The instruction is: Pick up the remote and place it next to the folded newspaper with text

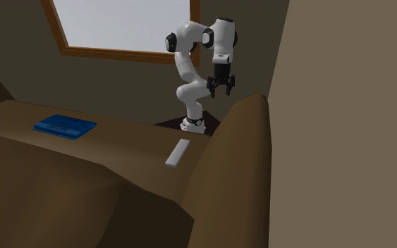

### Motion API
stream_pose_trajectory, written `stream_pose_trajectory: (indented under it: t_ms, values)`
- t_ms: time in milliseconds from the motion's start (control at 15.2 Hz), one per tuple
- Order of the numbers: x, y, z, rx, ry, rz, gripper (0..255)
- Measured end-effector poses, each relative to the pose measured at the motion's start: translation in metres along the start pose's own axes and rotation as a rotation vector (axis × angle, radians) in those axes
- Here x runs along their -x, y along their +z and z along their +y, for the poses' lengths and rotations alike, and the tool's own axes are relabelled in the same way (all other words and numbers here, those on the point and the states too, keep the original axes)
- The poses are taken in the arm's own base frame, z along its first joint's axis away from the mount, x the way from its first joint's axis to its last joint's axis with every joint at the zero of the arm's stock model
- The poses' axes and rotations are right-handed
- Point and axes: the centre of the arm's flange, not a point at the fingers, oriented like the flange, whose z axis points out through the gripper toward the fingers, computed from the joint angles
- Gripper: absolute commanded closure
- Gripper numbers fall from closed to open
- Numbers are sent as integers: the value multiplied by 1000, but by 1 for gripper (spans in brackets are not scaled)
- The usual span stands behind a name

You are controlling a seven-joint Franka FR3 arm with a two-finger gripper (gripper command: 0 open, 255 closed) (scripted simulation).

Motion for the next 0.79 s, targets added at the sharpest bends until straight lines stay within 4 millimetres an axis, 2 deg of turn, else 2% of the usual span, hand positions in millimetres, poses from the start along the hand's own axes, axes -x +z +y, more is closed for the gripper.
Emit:
stream_pose_trajectory:
  t_ms: [132,198,792]
  values:
    - [-1,4,4,0,11,-2,0]
    - [-4,12,9,0,29,-6,0]
    - [-22,93,93,3,236,-50,0]
